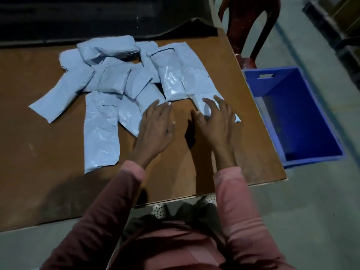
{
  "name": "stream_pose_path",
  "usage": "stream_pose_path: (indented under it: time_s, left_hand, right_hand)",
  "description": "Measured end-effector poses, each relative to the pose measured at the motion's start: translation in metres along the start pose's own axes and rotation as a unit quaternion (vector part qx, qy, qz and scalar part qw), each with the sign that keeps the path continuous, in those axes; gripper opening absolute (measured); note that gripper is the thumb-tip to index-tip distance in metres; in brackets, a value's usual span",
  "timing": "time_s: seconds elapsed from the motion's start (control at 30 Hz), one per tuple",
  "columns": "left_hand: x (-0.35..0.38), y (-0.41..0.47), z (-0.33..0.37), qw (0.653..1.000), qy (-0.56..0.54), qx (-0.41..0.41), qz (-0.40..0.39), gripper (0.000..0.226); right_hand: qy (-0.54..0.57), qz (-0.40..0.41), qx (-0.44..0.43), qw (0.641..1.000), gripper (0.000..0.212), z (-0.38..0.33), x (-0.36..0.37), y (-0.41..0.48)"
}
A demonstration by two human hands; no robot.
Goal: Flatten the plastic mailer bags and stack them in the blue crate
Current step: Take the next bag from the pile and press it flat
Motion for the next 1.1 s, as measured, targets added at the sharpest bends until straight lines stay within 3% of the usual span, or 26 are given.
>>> stream_pose_path:
  time_s: [0.17,0.33,0.5,0.73,0.8,0.93,1.0,1.1]
  left_hand:
    - [0.029,0.011,0.01,0.999,-0.015,0.016,-0.038,0.049]
    - [0.047,0.019,0.018,0.998,0.001,0.028,-0.052,0.049]
    - [0.048,0.016,0.021,0.998,0.005,0.043,-0.036,0.049]
    - [0.002,-0.029,0.038,0.988,0.083,0.008,0.133,0.03]
    - [0.006,-0.038,0.033,0.985,0.111,-0.014,0.131,0.029]
    - [0.035,-0.038,0.018,0.987,0.155,-0.02,0.044,0.027]
    - [0.039,-0.035,0.015,0.988,0.146,-0.03,0.037,0.033]
    - [0.048,-0.028,0.028,0.993,0.113,-0.031,0.021,0.048]
  right_hand:
    - [-0.057,-0.052,0.1,0.992,0.066,0.042,0.013,0.005]
    - [-0.057,-0.057,0.098,0.992,0.068,0.045,0.012,0.005]
    - [0.037,-0.079,0.004,0.996,0.071,0.032,-0.005,0.005]
    - [0.099,-0.186,-0.137,0.968,0.077,0.021,-0.023,-0.003]
    - [0.075,-0.237,-0.138,0.959,0.078,0.024,-0.016,-0.009]
    - [0.018,-0.33,-0.142,0.933,0.068,0.036,0.014,-0.025]
    - [0.034,-0.313,-0.131,0.94,0.057,0.034,0.014,-0.025]
    - [0.057,-0.194,-0.097,0.975,0.044,0.031,-0.005,-0.021]
Point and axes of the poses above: each hand's wrist, its own y-axis towards the middle knuckle, its own x-axis out of the palm, z = x × y, the point moved 10 cm from there along y, towards the middle knuckle
